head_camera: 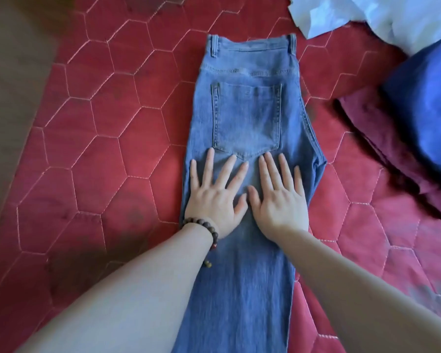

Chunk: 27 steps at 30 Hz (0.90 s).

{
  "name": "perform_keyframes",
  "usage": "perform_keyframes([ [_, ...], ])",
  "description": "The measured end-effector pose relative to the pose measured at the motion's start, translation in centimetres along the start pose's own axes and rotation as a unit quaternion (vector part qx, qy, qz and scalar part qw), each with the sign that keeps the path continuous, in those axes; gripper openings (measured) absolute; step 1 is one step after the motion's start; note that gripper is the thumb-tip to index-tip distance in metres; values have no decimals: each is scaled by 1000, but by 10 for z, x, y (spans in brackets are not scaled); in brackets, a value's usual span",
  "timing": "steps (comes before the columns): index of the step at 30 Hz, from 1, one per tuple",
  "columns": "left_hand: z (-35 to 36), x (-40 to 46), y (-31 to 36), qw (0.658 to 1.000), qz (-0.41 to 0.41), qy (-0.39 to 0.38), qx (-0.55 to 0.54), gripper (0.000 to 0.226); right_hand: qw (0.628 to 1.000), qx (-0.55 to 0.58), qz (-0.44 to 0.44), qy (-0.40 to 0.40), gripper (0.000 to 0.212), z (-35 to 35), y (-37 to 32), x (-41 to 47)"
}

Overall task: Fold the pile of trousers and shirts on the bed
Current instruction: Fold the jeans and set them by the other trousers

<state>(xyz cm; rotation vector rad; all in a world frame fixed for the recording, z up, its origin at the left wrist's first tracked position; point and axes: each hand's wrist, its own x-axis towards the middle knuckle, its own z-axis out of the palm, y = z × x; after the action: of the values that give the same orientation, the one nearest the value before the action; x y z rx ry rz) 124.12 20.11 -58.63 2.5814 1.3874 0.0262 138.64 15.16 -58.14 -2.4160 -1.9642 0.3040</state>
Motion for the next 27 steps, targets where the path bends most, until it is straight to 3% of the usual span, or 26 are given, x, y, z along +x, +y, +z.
perform_keyframes([
  [2,-3,1,0,1000,1,-5,-11,61,1000,10,3,11,64,-6,-3,1],
  [6,-3,3,-2,999,-13,10,-44,60,987,54,-49,141,40,-22,-14,53],
  [8,-1,4,-1,999,-18,1,-37,60,984,72,-141,78,46,-28,-18,86],
  [11,-1,8,0,999,-27,-12,-29,66,959,-59,-269,-71,60,-27,-6,135],
  [13,0,9,-1,999,-30,-7,-32,70,954,-134,-258,-69,60,-29,9,178],
  [17,1,8,-1,999,-28,6,-38,72,991,-103,-82,25,63,-42,9,239],
  [19,2,9,-2,999,-26,9,-40,72,989,-46,-123,64,66,-38,-17,232],
  [22,2,8,-2,999,-28,3,-40,72,954,-51,-294,-9,71,-25,-44,212],
  [27,2,8,-3,999,-29,-9,-44,76,965,-133,-225,-4,67,-35,-24,270],
])
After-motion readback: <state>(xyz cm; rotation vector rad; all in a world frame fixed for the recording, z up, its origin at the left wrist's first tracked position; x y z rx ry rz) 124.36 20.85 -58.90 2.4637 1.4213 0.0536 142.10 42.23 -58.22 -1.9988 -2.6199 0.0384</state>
